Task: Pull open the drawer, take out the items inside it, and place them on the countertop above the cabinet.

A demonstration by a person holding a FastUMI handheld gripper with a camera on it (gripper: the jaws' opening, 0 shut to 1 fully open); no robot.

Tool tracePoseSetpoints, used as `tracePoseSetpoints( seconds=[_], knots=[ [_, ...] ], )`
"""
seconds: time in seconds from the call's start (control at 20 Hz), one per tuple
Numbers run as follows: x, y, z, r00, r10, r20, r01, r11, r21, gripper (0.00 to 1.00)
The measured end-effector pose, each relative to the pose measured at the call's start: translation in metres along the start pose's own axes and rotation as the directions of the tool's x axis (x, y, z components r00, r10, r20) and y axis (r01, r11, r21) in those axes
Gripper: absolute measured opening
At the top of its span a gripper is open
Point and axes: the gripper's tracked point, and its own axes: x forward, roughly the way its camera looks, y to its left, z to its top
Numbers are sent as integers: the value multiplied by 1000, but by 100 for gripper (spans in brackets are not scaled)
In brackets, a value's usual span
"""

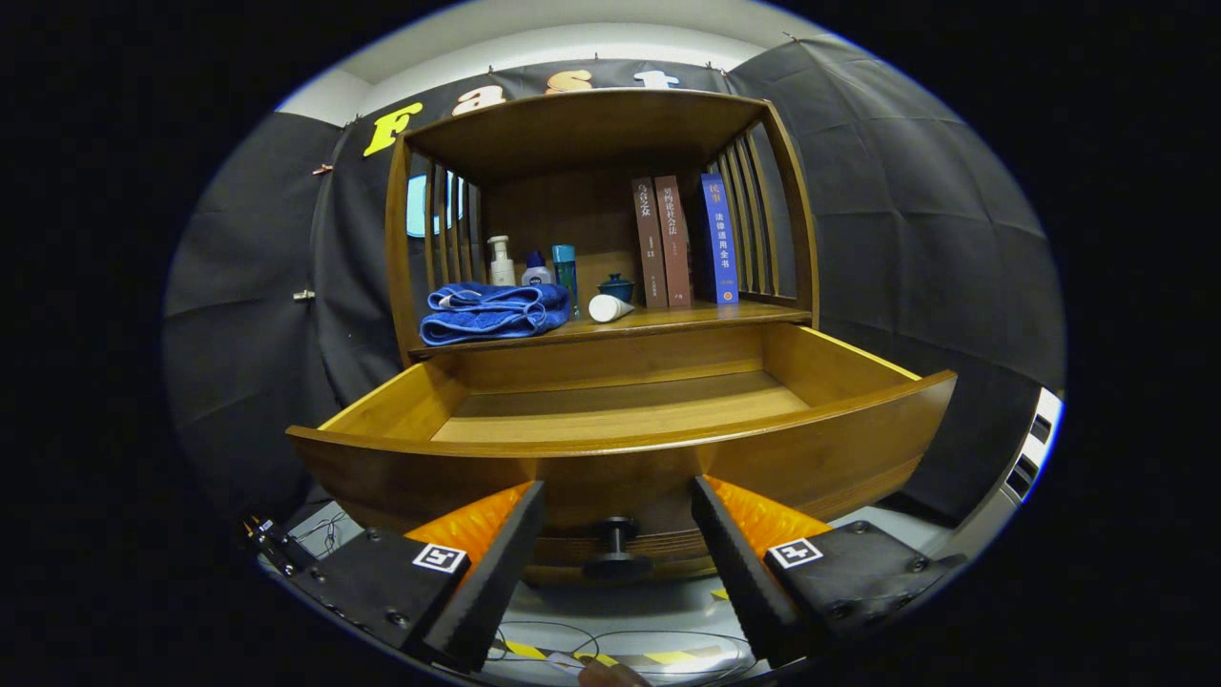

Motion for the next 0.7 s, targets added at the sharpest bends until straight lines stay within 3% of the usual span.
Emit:
tracePoseSetpoints(
  seconds=[0.7],
  knots=[
    [123, -1, 42, 999, 26, 42, -26, 1000, 9, 98]
  ],
)
